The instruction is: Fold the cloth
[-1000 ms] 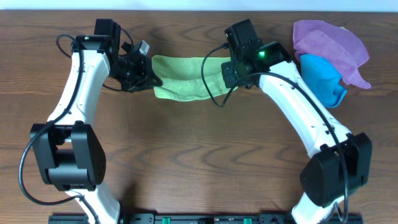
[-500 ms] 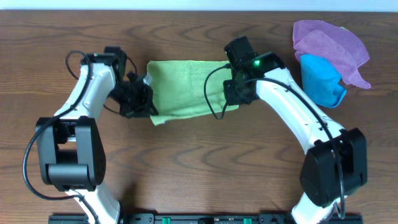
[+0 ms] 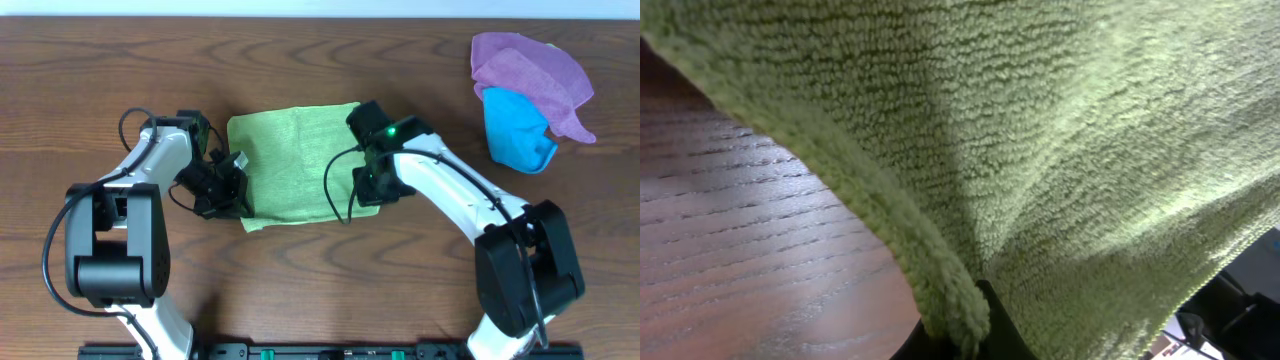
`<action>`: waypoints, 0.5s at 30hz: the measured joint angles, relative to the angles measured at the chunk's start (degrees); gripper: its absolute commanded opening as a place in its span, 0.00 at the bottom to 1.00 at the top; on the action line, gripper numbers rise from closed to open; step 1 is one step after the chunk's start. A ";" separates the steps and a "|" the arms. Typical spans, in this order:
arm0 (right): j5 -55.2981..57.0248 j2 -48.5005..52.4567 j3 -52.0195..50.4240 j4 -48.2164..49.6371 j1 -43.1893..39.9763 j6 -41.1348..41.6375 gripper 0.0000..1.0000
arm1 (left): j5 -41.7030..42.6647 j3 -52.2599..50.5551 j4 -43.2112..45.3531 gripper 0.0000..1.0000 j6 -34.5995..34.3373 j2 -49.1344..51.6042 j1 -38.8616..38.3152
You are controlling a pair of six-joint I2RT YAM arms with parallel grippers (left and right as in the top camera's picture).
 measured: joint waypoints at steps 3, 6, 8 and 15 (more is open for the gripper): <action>-0.59 -1.40 -3.50 1.88 0.33 1.31 0.02 | -0.59 -1.18 0.44 0.06 0.00 0.00 0.00; -1.31 -4.63 -8.22 3.52 0.66 2.64 0.01 | -0.72 -1.53 0.50 0.06 0.00 0.00 0.00; -2.01 -7.32 -11.47 4.74 0.76 3.28 0.02 | -0.70 -1.57 0.46 0.06 0.00 0.00 0.00; -3.32 -14.16 -17.14 7.76 0.85 4.20 0.02 | -0.37 -1.57 -1.57 0.06 0.00 0.00 -0.02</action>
